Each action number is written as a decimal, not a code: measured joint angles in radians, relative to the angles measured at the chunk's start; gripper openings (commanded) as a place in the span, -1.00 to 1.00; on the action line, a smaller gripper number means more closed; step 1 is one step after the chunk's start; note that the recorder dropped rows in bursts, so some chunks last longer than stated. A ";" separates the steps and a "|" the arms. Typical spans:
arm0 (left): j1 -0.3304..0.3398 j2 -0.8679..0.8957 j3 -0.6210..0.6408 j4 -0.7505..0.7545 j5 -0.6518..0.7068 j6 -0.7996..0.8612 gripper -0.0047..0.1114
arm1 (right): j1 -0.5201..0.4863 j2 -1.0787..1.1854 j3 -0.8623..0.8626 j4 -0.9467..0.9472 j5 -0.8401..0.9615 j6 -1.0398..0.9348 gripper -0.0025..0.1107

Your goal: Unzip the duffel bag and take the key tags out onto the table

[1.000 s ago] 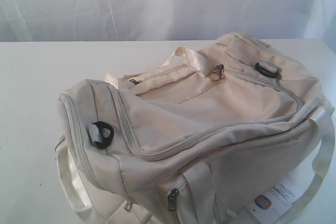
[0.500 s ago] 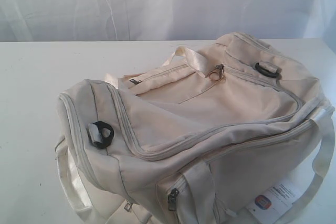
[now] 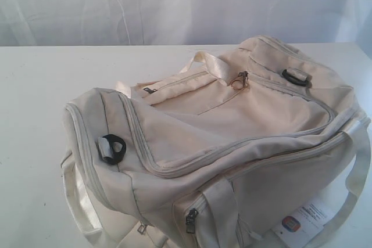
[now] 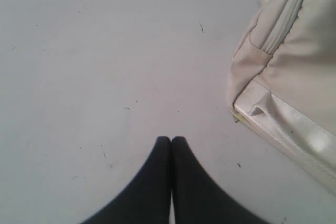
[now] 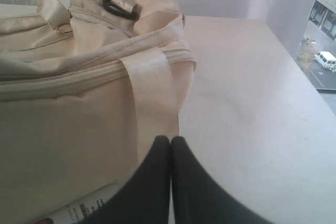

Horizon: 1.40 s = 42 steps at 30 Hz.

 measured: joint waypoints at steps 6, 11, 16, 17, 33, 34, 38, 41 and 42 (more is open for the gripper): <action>-0.002 0.000 0.001 0.000 -0.103 -0.007 -0.92 | 0.000 0.000 0.000 -0.004 -0.121 -0.034 -0.96; -0.002 0.000 0.001 0.000 -0.320 -0.075 -0.92 | 0.000 0.000 0.000 -0.004 -0.219 -0.034 -0.96; -0.002 -0.002 0.001 -0.002 -0.519 -0.091 -0.92 | 0.000 0.000 0.000 -0.002 -0.325 -0.029 -0.96; -0.002 -0.002 0.001 -0.002 -0.552 -0.091 -0.92 | 0.000 0.000 0.000 0.007 -0.357 -0.014 -0.96; -0.002 -0.002 -0.020 -0.010 -0.963 -0.195 -0.92 | 0.000 0.000 0.000 0.037 -0.660 0.366 -0.96; -0.002 -0.002 -0.043 -0.012 -0.911 -0.218 -0.92 | 0.000 0.000 0.000 0.037 -0.648 0.403 -0.96; -0.002 0.055 -0.166 -0.010 -0.685 -0.265 -0.92 | 0.000 0.000 -0.008 0.037 -0.488 0.544 -0.96; -0.002 0.139 -0.263 0.052 -0.492 -0.264 -0.92 | 0.000 0.022 -0.046 0.037 -0.381 0.573 -0.96; -0.002 0.174 -0.300 0.082 -0.403 -0.264 -0.92 | 0.000 0.041 -0.065 0.035 -0.354 0.575 -0.96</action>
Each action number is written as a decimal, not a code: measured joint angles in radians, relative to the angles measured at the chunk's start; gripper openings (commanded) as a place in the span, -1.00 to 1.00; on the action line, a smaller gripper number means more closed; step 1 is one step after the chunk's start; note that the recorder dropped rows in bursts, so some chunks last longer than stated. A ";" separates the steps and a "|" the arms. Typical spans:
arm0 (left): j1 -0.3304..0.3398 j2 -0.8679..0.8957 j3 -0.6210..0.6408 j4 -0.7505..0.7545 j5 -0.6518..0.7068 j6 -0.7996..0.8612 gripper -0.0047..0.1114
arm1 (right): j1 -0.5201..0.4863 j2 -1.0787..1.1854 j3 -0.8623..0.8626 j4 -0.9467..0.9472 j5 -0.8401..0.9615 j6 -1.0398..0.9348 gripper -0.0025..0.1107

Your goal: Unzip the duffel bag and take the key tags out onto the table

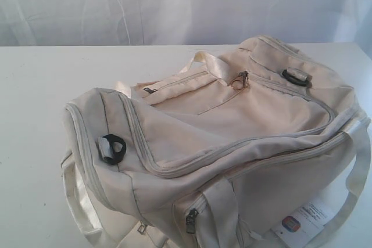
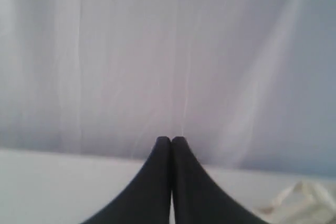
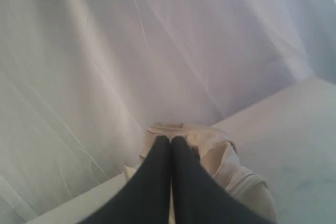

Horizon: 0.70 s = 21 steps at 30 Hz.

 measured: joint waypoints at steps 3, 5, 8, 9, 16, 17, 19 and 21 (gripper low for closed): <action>-0.022 0.095 -0.077 0.036 0.239 0.004 -0.92 | 0.000 0.082 -0.069 0.000 0.075 -0.007 -0.96; -0.054 0.151 -0.109 0.045 0.329 0.035 -0.92 | 0.000 0.143 -0.118 0.000 0.130 -0.026 -0.96; -0.126 0.241 -0.159 0.038 0.452 0.103 -0.92 | 0.015 0.242 -0.197 0.000 0.224 -0.077 -0.96; -0.156 0.272 -0.176 0.026 0.488 0.133 -0.92 | 0.029 0.276 -0.224 0.011 0.252 -0.109 -0.96; -0.366 0.480 -0.326 -0.147 0.657 0.440 -0.92 | 0.124 0.513 -0.424 0.161 0.458 -0.412 -0.96; -0.395 0.518 -0.359 -0.196 0.695 0.502 -0.92 | 0.133 0.549 -0.457 0.167 0.489 -0.434 -0.96; -0.450 0.635 -0.432 -0.309 0.783 0.680 -0.92 | 0.144 0.648 -0.547 0.168 0.570 -0.493 -0.96; -0.488 0.725 -0.489 -0.396 0.848 0.807 -0.92 | 0.149 0.756 -0.638 0.168 0.629 -0.550 -0.96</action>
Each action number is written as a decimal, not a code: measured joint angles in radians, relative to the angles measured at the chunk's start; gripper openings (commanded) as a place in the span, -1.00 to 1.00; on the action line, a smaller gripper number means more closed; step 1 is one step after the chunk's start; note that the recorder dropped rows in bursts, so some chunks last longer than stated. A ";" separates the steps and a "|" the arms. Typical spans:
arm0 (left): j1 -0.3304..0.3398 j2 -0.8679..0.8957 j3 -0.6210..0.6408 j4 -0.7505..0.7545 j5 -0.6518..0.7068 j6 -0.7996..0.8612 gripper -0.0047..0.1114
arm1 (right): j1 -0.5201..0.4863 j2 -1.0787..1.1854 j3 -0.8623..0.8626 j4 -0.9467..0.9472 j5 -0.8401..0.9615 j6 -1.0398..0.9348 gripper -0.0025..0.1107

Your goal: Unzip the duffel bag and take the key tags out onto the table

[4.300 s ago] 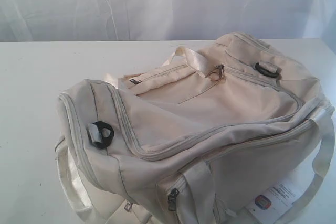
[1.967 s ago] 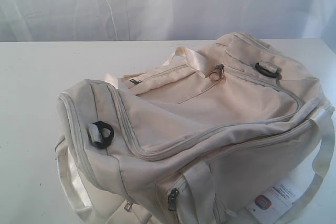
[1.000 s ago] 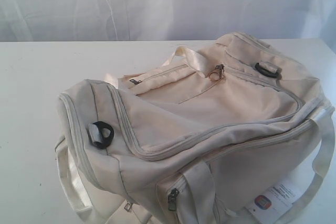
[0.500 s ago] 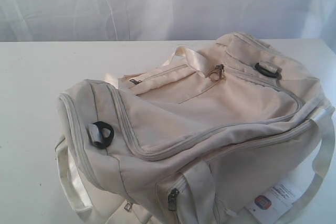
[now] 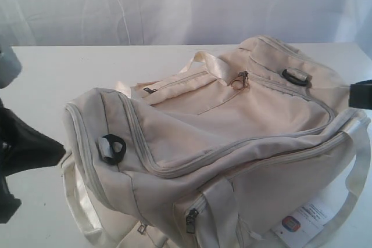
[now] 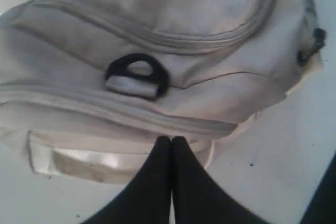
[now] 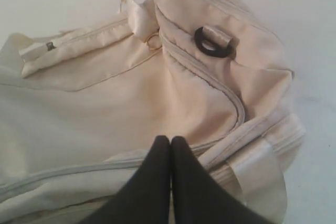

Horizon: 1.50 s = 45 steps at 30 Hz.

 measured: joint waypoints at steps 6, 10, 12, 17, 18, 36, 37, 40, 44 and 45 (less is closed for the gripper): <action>-0.020 0.077 -0.038 -0.133 0.009 0.134 -0.92 | 0.042 0.256 -0.185 0.002 0.076 -0.109 -0.96; -0.020 0.077 -0.041 -0.173 0.001 0.160 -0.92 | 0.102 0.400 -0.263 -0.003 -0.003 -0.199 -0.96; -0.020 0.077 -0.041 -0.177 -0.002 0.164 -0.92 | 0.106 0.461 -0.292 -0.029 -0.023 -0.225 -0.96; -0.020 0.077 -0.041 -0.275 -0.003 0.187 -0.92 | 0.106 0.476 -0.328 -0.050 0.046 -0.189 -0.96; -0.020 0.078 -0.041 -0.304 -0.003 0.216 -0.92 | 0.106 0.465 -0.329 -0.050 0.066 -0.182 -0.96; -0.323 0.437 -0.417 -0.074 0.129 0.087 0.31 | 0.106 0.110 -0.176 -0.007 0.202 -0.156 -0.96; -0.341 0.449 -0.419 -0.059 0.128 0.078 0.31 | 0.106 0.099 -0.160 -0.007 0.174 -0.156 -0.96; -0.379 0.503 -0.423 0.010 0.112 0.040 0.31 | 0.106 0.073 -0.117 -0.010 0.112 -0.156 -0.96; -0.392 0.573 -0.423 0.059 0.066 0.015 0.19 | 0.106 0.056 -0.094 -0.016 0.090 -0.156 -0.96; -0.392 0.586 -0.423 0.063 0.059 0.012 0.09 | 0.106 0.055 -0.090 -0.016 0.085 -0.156 -0.96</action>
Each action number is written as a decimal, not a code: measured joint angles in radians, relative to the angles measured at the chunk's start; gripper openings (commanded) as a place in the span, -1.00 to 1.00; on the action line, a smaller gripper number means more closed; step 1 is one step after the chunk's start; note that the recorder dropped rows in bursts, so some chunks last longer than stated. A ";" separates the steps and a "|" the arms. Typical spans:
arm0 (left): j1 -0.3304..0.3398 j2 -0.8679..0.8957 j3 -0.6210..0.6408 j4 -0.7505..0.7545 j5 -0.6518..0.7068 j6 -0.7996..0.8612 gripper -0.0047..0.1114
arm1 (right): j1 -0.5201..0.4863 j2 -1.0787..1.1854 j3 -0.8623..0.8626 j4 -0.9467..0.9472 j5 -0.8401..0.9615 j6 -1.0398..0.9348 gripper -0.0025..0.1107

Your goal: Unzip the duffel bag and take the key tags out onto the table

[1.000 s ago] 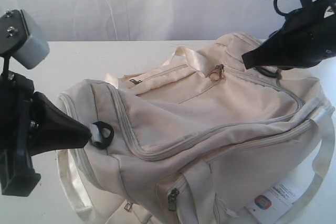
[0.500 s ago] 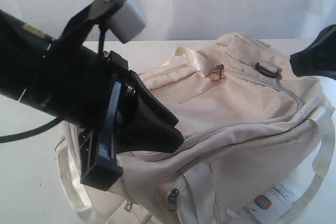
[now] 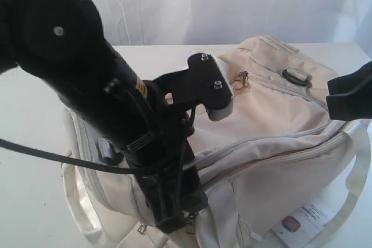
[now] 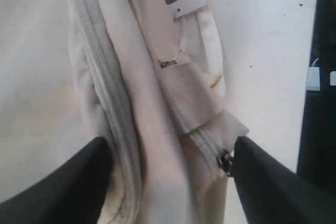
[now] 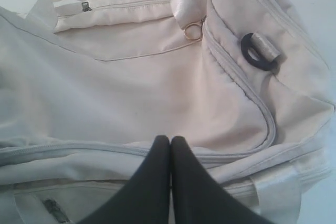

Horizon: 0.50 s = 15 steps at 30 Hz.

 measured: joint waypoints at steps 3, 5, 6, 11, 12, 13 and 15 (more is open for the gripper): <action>-0.004 0.041 0.000 0.018 0.010 -0.004 -0.35 | 0.000 -0.002 0.004 -0.002 -0.009 0.000 -0.96; -0.006 0.065 -0.001 0.053 0.049 -0.008 -0.75 | 0.000 -0.002 0.006 -0.004 -0.018 0.000 -0.96; -0.006 0.075 -0.002 0.075 0.066 -0.017 -0.92 | 0.000 -0.002 0.006 -0.004 -0.020 0.000 -0.96; -0.010 0.092 -0.009 0.281 0.190 -0.150 -0.92 | 0.000 -0.002 0.008 -0.004 -0.023 0.000 -0.96; -0.010 0.090 -0.010 0.331 0.221 -0.172 -0.92 | 0.000 -0.002 0.012 -0.004 -0.026 0.000 -0.96; -0.010 0.088 -0.010 0.381 0.271 -0.195 -0.92 | 0.000 -0.002 0.014 -0.006 -0.028 0.000 -0.96; -0.010 0.076 -0.010 0.457 0.334 -0.213 -0.92 | 0.000 -0.002 0.017 -0.008 -0.028 0.000 -0.96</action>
